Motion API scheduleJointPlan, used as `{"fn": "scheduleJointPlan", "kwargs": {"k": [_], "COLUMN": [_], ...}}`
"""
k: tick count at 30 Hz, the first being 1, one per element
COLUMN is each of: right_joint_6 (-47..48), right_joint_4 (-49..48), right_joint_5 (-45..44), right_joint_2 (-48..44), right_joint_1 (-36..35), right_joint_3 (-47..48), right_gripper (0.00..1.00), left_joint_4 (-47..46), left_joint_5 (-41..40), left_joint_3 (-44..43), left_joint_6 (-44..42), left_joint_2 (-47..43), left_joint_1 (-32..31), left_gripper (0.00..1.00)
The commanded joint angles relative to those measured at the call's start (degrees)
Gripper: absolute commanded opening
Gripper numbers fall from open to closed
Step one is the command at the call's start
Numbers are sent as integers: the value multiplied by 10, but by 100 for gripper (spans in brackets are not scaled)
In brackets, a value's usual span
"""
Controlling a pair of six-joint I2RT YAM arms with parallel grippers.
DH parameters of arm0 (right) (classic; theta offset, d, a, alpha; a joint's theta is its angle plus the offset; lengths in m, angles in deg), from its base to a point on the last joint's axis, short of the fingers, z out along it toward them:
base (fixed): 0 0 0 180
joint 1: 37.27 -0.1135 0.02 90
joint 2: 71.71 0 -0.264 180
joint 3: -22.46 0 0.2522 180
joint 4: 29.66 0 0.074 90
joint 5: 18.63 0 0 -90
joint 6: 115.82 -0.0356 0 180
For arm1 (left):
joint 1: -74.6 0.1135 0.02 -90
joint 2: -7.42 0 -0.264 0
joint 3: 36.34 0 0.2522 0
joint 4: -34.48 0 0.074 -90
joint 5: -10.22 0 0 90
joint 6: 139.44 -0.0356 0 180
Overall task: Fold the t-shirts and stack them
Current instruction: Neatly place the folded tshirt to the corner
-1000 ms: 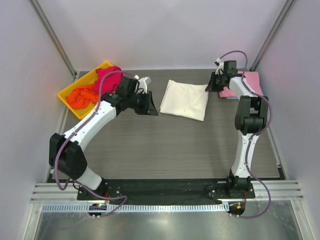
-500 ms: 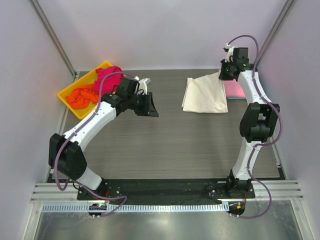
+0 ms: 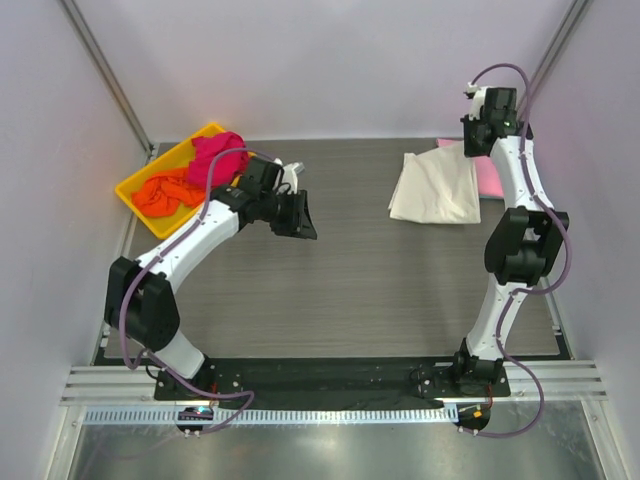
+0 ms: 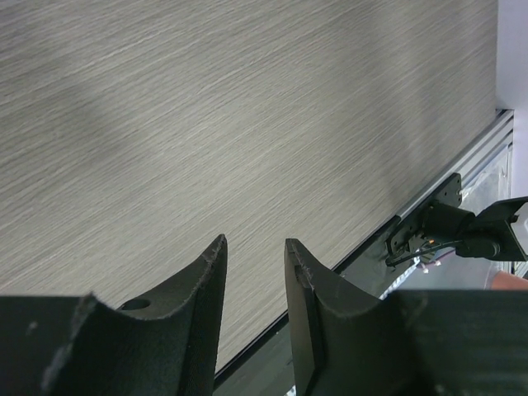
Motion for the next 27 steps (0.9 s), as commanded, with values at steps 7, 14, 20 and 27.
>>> {"fn": "scheduleJointPlan", "kwargs": {"k": [7, 14, 20, 27], "right_joint_6": [44, 62, 75, 89], "right_joint_4": [-58, -54, -74, -102], "right_joint_5": [-28, -46, -62, -83], "right_joint_2": [-16, 6, 48, 129], "right_joint_1": [16, 20, 32, 62], "right_joint_3": [71, 122, 153, 226], "right_gripper": [1, 1, 1, 1], "left_joint_4": [7, 2, 45, 38], "left_joint_5": [31, 46, -37, -26], "left_joint_3": [-12, -6, -29, -28], "left_joint_6": [-13, 3, -20, -17], "left_joint_2": [21, 27, 28, 42], "left_joint_1": [1, 1, 1, 1], "left_gripper": [37, 38, 40, 40]}}
